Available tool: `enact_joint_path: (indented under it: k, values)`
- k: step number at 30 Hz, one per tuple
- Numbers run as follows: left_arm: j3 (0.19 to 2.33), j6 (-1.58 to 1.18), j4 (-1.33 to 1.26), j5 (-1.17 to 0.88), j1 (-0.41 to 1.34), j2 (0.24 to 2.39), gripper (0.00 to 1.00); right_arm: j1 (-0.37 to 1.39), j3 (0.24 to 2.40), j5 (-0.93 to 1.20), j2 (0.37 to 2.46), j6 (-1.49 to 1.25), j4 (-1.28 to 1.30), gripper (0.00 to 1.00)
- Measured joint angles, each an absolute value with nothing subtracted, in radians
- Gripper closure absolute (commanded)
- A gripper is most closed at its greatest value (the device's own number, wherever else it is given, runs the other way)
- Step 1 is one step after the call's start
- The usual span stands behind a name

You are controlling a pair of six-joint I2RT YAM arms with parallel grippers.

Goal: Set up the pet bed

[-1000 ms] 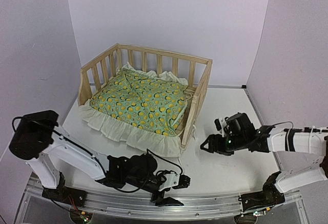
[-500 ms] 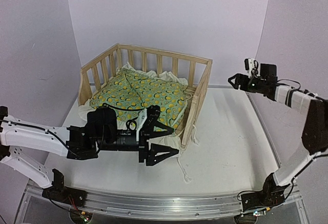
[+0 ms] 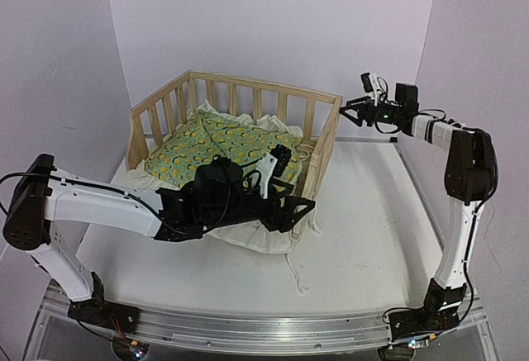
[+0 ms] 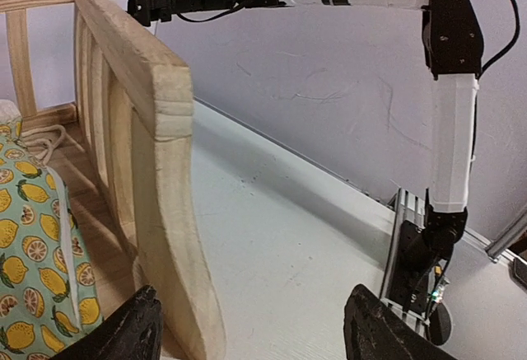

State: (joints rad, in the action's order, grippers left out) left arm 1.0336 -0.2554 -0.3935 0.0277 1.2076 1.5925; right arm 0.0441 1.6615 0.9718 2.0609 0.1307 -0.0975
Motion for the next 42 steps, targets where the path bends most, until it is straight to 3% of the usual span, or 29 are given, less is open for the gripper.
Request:
enact_joint_path:
  k: [5,8,14,20,26,31,37,42]
  values:
    - [1.084,-0.260,-0.374,0.066,1.186,1.642,0.26,0.057,1.748,1.038,2.140,0.133,-0.104,0.28]
    - [1.116,-0.259,-0.363,0.082,1.179,1.668,0.26,0.077,1.762,1.043,2.163,0.136,-0.105,0.37]
    - [1.174,-0.258,-0.336,0.083,1.172,1.714,0.28,0.113,1.802,1.053,2.215,0.099,-0.131,0.82]
    - [1.178,-0.261,-0.329,0.073,1.171,1.716,0.31,0.112,1.668,1.000,2.156,0.218,-0.276,1.00]
    - [1.178,-0.288,-0.329,-0.009,1.171,1.716,0.35,0.091,1.399,0.962,1.962,0.233,-0.314,1.00]
    - [1.177,-0.318,-0.330,-0.069,1.185,1.716,0.35,0.032,1.073,0.887,1.682,0.244,-0.314,1.00]
    - [1.096,-0.330,-0.339,-0.068,1.236,1.646,0.43,-0.021,0.687,0.662,1.251,0.154,-0.287,1.00]
    - [1.051,-0.312,-0.317,-0.070,1.202,1.590,0.49,-0.002,0.506,0.448,0.987,0.030,-0.264,1.00]
